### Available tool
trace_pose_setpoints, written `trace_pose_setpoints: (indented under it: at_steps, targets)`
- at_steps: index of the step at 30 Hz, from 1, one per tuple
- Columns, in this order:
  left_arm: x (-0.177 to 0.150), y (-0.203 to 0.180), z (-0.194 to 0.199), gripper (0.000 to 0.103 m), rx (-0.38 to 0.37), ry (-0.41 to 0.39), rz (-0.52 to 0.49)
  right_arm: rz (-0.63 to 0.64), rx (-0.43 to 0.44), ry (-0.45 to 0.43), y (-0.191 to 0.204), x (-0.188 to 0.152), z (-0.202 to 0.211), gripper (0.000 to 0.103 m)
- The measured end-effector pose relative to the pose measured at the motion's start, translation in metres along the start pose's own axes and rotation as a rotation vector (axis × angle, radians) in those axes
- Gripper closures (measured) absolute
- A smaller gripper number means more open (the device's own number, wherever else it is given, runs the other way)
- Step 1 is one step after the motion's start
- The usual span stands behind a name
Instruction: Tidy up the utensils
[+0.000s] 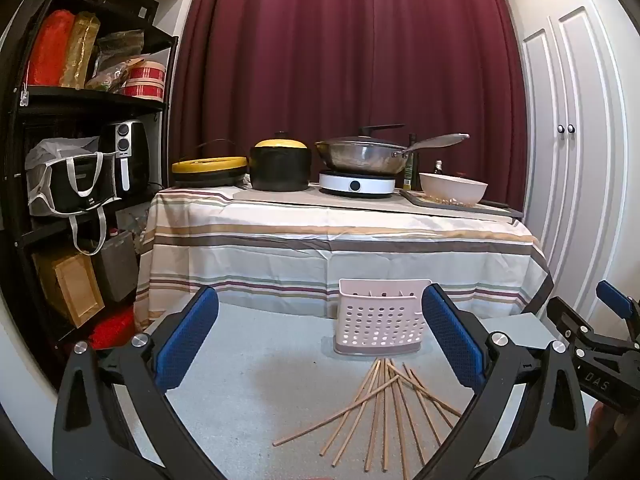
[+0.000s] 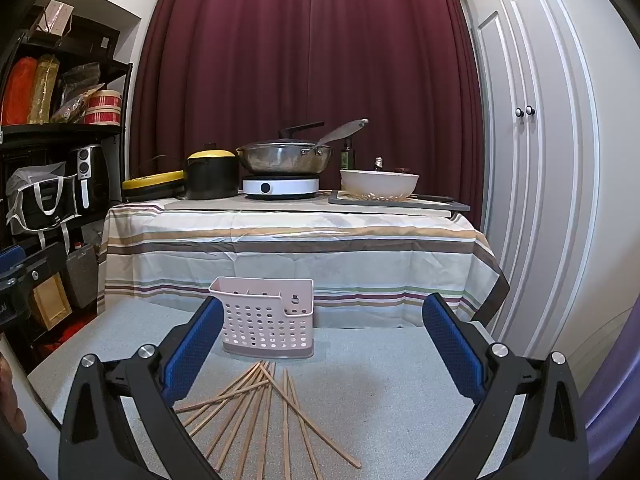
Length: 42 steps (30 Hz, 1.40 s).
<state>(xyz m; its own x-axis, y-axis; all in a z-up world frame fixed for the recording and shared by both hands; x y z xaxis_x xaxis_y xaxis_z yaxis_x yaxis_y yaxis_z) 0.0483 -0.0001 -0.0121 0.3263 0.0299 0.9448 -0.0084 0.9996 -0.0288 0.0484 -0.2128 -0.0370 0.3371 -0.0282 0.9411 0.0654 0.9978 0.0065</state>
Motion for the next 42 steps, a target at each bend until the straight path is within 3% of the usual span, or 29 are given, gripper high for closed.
trace_pose_setpoints:
  at_steps: [42]
  targets:
    - [0.0021, 0.0007, 0.0020, 0.004, -0.002, 0.011, -0.003, -0.001, -0.003, -0.004, 0.0012, 0.0027, 0.0009, 0.006]
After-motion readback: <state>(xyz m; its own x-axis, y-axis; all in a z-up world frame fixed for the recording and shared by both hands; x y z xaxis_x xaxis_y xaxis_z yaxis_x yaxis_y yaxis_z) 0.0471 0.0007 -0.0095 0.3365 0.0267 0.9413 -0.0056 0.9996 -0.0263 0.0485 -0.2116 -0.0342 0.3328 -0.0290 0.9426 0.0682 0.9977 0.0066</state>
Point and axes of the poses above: each gripper's, at about its wrist camera, not at the fingertips, and z roughly against the way its jaws point, y to its left, x to its top, the point moved 5 cm from there along -z, roughly the way its jaws point, and after that the axes turned 5 degrees about y, right-handed, at the moved point
